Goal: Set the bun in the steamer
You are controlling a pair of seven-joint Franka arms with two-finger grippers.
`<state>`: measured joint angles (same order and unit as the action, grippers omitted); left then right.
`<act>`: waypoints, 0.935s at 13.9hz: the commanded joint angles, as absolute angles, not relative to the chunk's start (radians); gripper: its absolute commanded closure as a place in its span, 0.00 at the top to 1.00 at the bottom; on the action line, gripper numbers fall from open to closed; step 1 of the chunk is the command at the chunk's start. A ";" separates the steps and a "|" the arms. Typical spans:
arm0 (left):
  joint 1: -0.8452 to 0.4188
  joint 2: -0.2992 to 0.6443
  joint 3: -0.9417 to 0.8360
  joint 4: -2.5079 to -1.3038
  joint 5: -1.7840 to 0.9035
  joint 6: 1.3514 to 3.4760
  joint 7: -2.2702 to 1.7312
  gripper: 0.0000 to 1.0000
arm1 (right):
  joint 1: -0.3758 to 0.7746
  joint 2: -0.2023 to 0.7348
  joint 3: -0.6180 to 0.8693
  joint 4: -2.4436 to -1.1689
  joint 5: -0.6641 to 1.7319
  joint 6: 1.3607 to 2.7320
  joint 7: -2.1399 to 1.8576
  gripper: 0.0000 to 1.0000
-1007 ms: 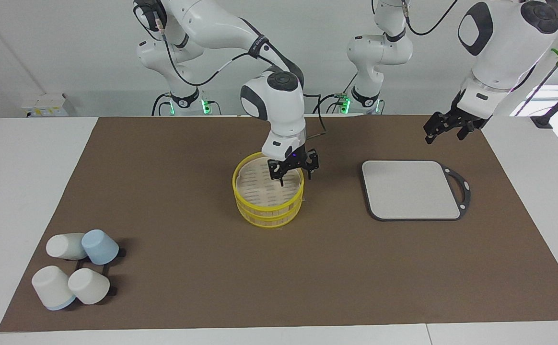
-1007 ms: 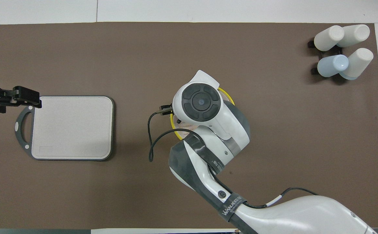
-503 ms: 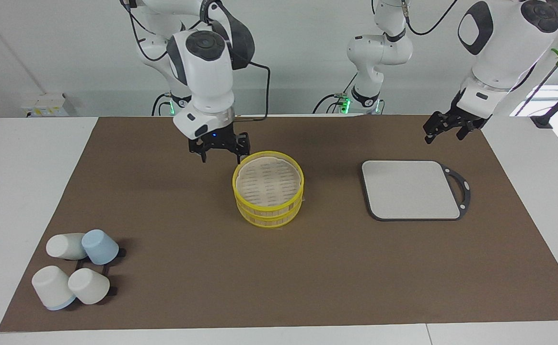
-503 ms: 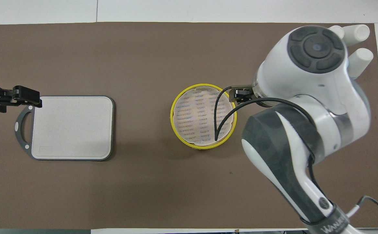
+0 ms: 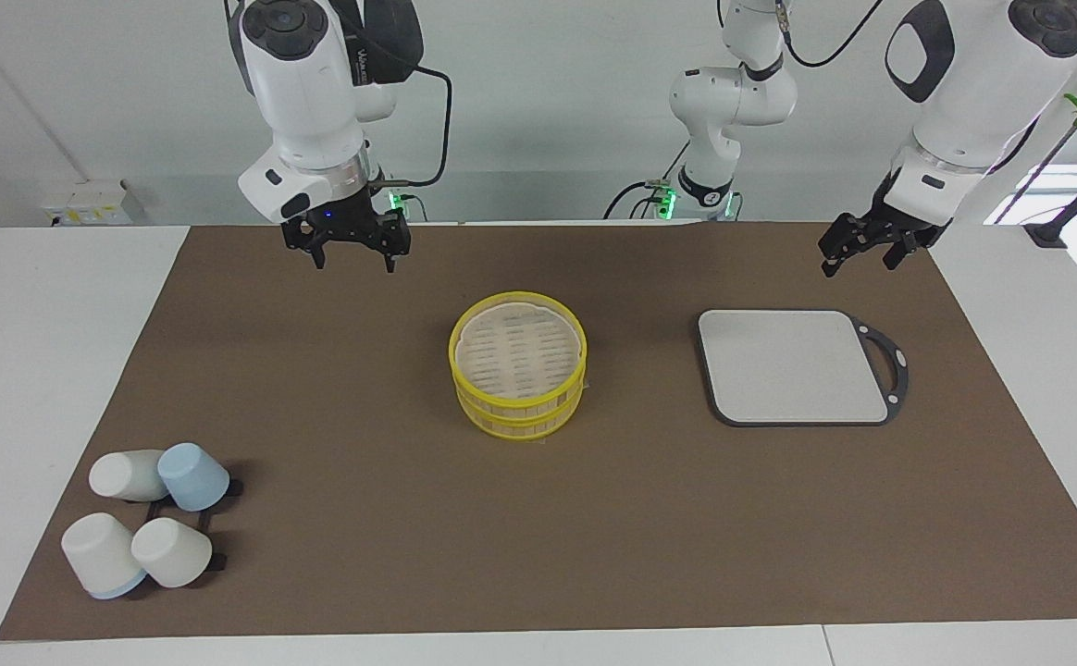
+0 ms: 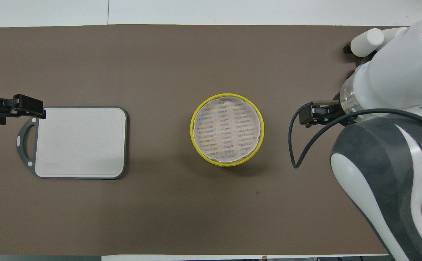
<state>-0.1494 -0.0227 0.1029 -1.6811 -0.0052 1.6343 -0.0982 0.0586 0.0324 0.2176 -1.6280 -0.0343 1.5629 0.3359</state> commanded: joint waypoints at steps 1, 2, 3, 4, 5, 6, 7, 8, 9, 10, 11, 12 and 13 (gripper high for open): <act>-0.138 -0.021 0.097 -1.666 -0.017 1.624 -0.083 1.00 | 0.072 -0.003 0.137 -1.672 0.049 1.577 0.275 1.00; -0.140 -0.021 0.097 -1.666 -0.017 1.624 -0.083 1.00 | 0.074 -0.005 0.123 -1.674 0.054 1.574 0.240 1.00; -0.138 -0.021 0.095 -1.666 -0.017 1.624 -0.083 1.00 | 0.072 -0.014 0.118 -1.678 0.054 1.568 0.218 1.00; -0.138 -0.021 0.095 -1.666 -0.017 1.624 -0.083 1.00 | 0.072 -0.034 0.107 -1.693 0.052 1.566 0.210 1.00; -0.140 -0.021 0.095 -1.666 -0.017 1.624 -0.083 1.00 | 0.072 -0.057 0.104 -1.713 0.052 1.566 0.207 1.00; -0.138 -0.021 0.095 -1.666 -0.017 1.624 -0.083 1.00 | 0.072 -0.069 0.103 -1.726 0.052 1.566 0.207 1.00; -0.138 -0.021 0.095 -1.666 -0.017 1.624 -0.083 1.00 | 0.072 -0.071 0.097 -1.727 0.052 1.565 0.206 1.00; -0.138 -0.021 0.095 -1.666 -0.017 1.624 -0.083 1.00 | 0.072 -0.071 0.095 -1.727 0.052 1.565 0.206 1.00; -0.138 -0.021 0.095 -1.666 -0.017 1.624 -0.083 1.00 | 0.072 -0.071 0.094 -1.727 0.052 1.565 0.199 1.00; -0.138 -0.021 0.095 -1.666 -0.017 1.624 -0.083 1.00 | 0.071 -0.069 0.094 -1.726 0.052 1.568 0.186 1.00; -0.140 -0.021 0.094 -1.666 -0.017 1.624 -0.084 1.00 | 0.066 -0.069 0.091 -1.727 0.052 1.571 0.184 1.00; -0.140 -0.021 0.094 -1.666 -0.017 1.626 -0.084 1.00 | 0.066 -0.069 0.072 -1.726 0.052 1.574 0.183 1.00; -0.140 -0.021 0.094 -1.666 -0.017 1.626 -0.084 1.00 | 0.066 -0.069 0.057 -1.726 0.052 1.575 0.181 1.00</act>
<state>-0.1495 -0.0227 0.0998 -1.6810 -0.0053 1.6343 -0.0981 0.0711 -0.0475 0.0877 -1.6987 0.0283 1.5617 0.2187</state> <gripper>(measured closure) 0.000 0.000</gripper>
